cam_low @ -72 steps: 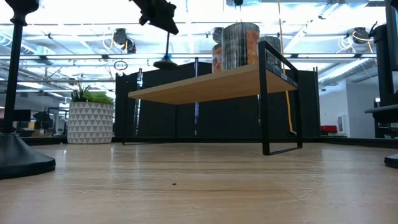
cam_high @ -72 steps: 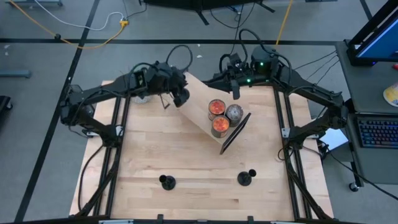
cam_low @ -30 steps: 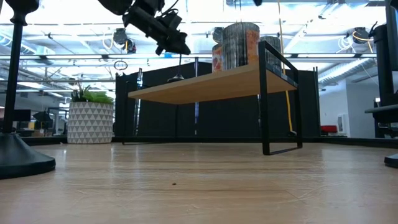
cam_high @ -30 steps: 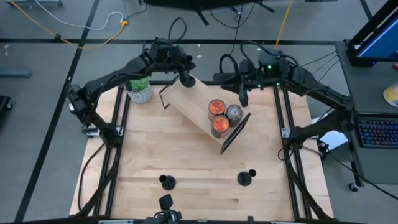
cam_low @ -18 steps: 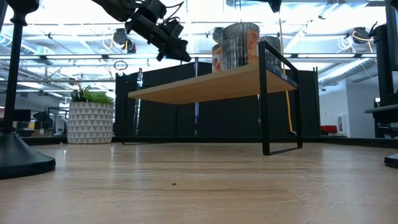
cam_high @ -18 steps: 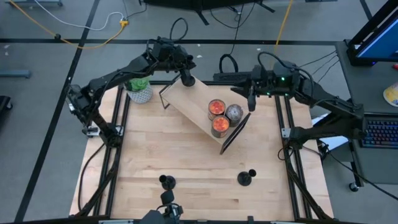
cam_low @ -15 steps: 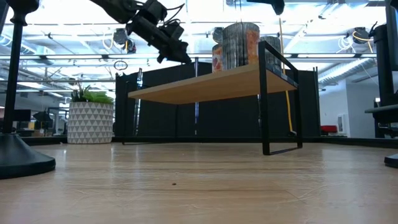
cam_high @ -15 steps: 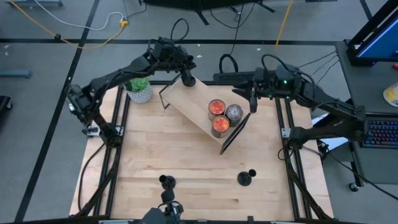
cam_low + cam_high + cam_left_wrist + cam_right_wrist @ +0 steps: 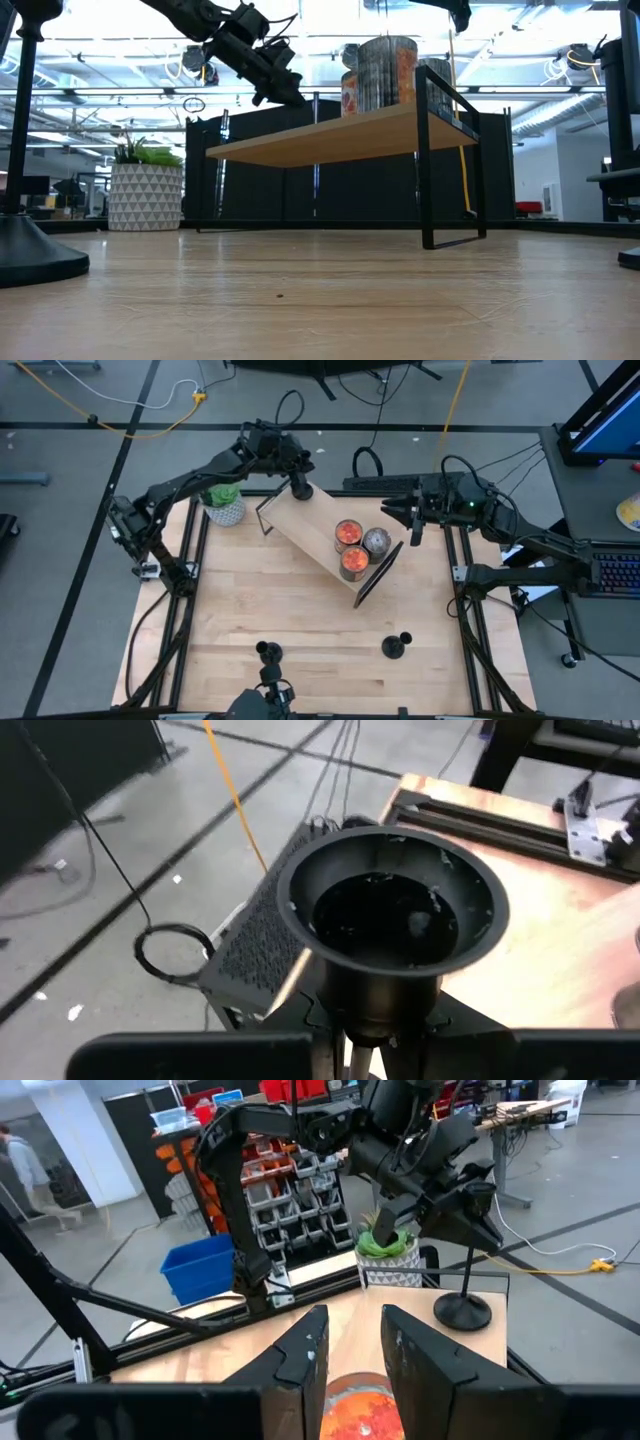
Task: Pick & Place candle stick holders
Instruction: Put the top black candle holder on the shelf
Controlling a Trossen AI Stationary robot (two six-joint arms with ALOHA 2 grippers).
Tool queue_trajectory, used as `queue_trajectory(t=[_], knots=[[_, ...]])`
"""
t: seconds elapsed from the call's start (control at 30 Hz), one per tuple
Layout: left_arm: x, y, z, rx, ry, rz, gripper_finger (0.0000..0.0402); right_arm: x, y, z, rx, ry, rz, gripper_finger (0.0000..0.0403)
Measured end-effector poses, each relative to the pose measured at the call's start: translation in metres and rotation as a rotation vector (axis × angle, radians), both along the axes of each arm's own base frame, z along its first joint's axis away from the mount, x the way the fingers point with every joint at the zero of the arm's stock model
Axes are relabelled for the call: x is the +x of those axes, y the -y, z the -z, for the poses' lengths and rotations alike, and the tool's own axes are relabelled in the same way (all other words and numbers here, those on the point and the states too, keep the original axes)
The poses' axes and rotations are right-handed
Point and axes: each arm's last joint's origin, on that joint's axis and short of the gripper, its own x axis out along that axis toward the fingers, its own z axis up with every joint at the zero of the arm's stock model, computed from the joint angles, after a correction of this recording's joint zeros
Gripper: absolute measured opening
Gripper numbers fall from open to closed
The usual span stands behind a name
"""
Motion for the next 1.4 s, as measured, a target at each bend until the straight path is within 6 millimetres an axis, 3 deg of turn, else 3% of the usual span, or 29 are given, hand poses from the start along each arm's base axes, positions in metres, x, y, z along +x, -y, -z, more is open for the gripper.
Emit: queue_trajectory(t=[0.77,1.4], knots=[[-0.003,0.003,0.006,-0.056,-0.053,0.004,0.0046,0.0,0.0,0.0,0.001,-0.001,0.0,0.0091],[-0.008,0.007,0.015,-0.164,-0.129,-0.023,0.0213,0.0,0.0,0.0,0.005,-0.001,-0.004,0.0091]])
